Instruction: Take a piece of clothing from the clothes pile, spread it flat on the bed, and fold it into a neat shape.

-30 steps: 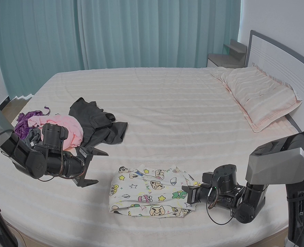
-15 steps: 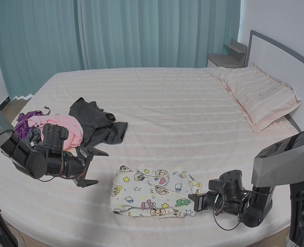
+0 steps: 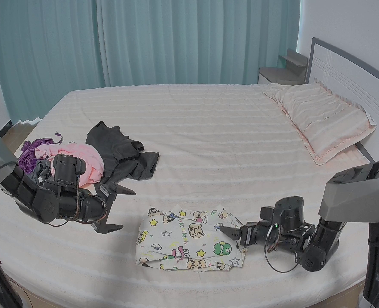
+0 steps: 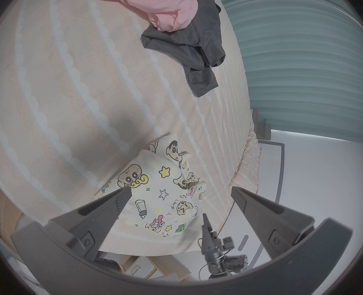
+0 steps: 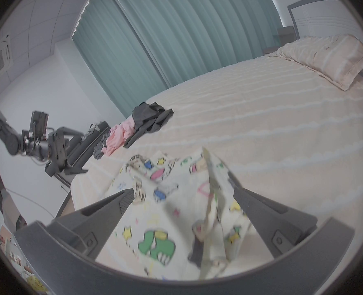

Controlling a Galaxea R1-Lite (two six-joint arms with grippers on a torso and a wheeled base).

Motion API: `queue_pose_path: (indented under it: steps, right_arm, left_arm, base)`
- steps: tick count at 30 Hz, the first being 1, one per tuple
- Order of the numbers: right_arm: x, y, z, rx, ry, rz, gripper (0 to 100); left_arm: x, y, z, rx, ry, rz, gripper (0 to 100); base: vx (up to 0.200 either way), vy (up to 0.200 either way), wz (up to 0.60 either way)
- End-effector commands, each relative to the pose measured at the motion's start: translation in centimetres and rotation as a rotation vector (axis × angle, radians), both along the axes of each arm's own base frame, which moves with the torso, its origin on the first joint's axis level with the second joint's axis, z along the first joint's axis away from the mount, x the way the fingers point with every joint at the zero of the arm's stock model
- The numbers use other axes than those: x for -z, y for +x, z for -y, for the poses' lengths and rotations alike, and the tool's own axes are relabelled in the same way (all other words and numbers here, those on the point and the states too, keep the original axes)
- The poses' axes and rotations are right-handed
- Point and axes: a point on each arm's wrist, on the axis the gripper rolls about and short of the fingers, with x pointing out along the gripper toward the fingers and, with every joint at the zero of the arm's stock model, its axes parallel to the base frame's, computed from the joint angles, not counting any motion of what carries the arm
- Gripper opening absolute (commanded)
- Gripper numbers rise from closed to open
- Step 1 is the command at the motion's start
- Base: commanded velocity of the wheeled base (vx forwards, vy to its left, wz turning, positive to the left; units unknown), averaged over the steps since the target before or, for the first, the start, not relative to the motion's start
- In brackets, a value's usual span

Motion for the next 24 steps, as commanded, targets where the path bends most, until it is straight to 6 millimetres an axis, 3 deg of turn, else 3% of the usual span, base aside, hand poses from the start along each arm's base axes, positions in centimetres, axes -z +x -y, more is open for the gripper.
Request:
queue_pose_path:
  steps: [1, 7, 11, 21, 22, 24]
  right_arm:
    - [-0.9, 4.8, -1.5, 0.017, 0.056, 0.01, 100]
    - [1.1, 7.2, -3.1, 0.004, 0.091, -0.084, 100]
    - [2.6, 7.4, -3.1, 0.009, 0.076, -0.115, 100]
    - [2.8, 8.0, -3.2, 0.01, 0.079, -0.113, 100]
    - [2.9, 8.0, -3.3, 0.01, 0.077, -0.119, 0]
    - [3.0, 8.0, -3.3, 0.01, 0.076, -0.121, 0]
  left_arm:
    - [0.0, 0.0, 0.0, 0.0, 0.0, 0.0, 100]
    - [0.1, 0.0, 0.0, 0.0, 0.0, -0.003, 100]
    - [0.2, 0.1, 0.1, 0.001, 0.002, -0.003, 100]
    - [0.2, 0.0, 0.1, 0.004, 0.003, -0.003, 100]
    - [0.2, 0.0, 0.1, 0.004, 0.003, -0.003, 100]
    - [0.2, 0.0, 0.1, 0.004, 0.003, -0.003, 100]
  base:
    - [0.0, 0.0, 0.0]
    - [0.0, 0.0, 0.0]
    - [0.0, 0.0, 0.0]
    - [0.0, 0.0, 0.0]
    - [0.0, 0.0, 0.0]
    - [0.0, 0.0, 0.0]
